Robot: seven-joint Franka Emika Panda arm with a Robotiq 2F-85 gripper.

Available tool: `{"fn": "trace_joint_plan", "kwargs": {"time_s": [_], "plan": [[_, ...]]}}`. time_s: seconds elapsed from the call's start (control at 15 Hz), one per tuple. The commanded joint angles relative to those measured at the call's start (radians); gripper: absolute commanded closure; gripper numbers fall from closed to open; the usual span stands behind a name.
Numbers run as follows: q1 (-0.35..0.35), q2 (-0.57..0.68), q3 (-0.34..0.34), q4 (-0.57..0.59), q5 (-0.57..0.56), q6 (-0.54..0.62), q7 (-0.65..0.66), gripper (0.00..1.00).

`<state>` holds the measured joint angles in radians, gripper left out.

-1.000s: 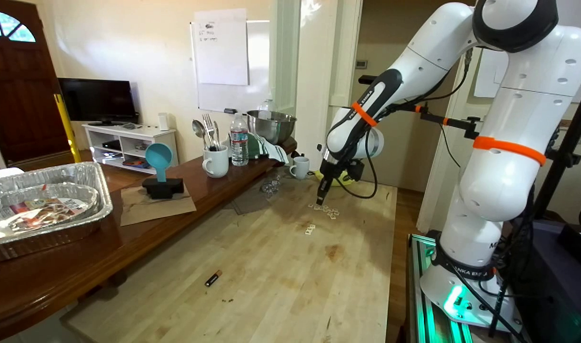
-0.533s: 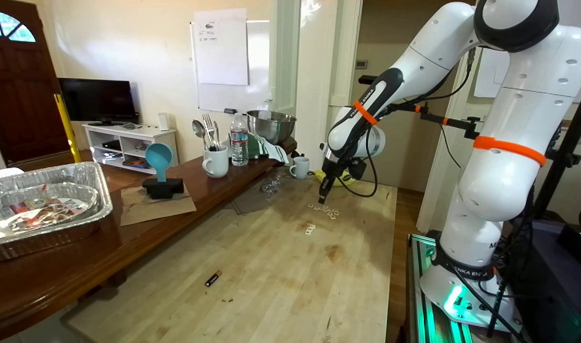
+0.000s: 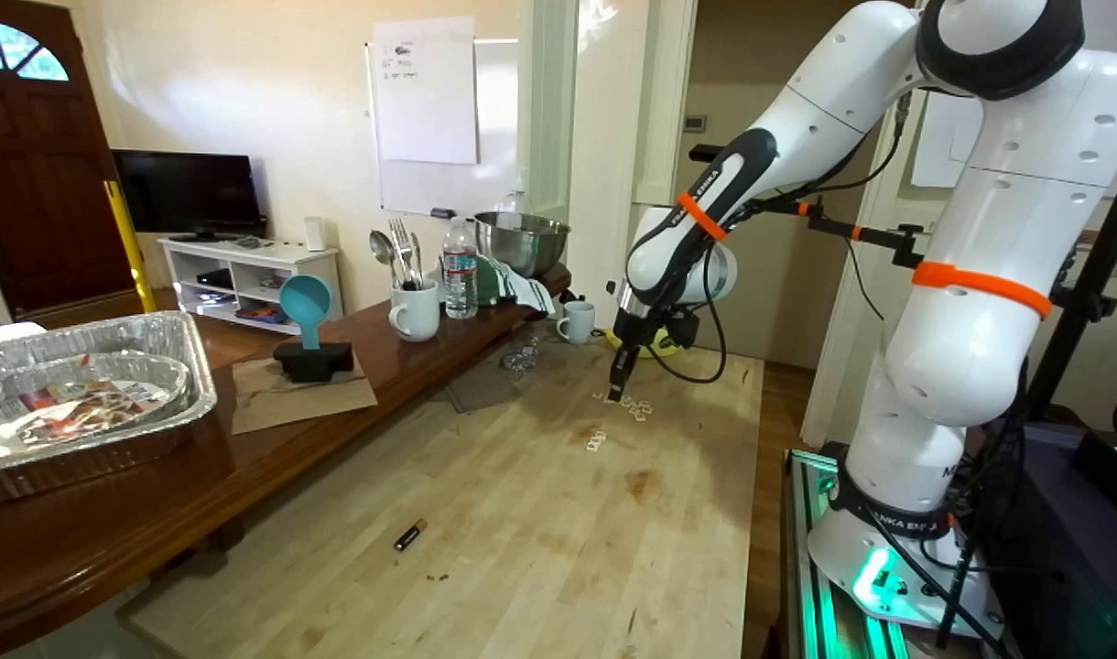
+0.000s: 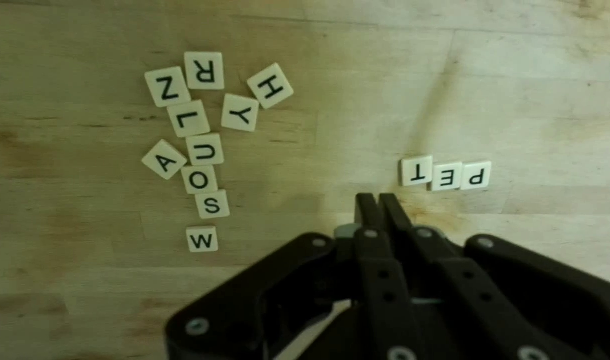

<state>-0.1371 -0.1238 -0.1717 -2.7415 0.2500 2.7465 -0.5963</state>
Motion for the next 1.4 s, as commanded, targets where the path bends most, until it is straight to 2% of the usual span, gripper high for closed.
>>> {"fn": "trace_joint_plan", "kwargs": {"time_s": [0.0, 0.53, 0.8, 0.87, 0.93, 1.0, 1.33], "plan": [[0.045, -0.032, 0.0, -0.009, -0.005, -0.061, 0.041, 0.6], [0.086, -0.042, 0.019, -0.009, -0.028, -0.102, 0.083, 0.01], [0.084, -0.01, 0.02, -0.001, -0.048, -0.086, 0.096, 0.0], [0.082, -0.003, 0.019, -0.001, -0.055, -0.079, 0.103, 0.25], [0.08, 0.004, 0.019, -0.001, -0.063, -0.075, 0.106, 0.27], [0.079, 0.01, 0.018, -0.001, -0.068, -0.073, 0.104, 0.33], [0.076, 0.054, 0.012, -0.001, -0.081, -0.046, 0.069, 0.73]]}}
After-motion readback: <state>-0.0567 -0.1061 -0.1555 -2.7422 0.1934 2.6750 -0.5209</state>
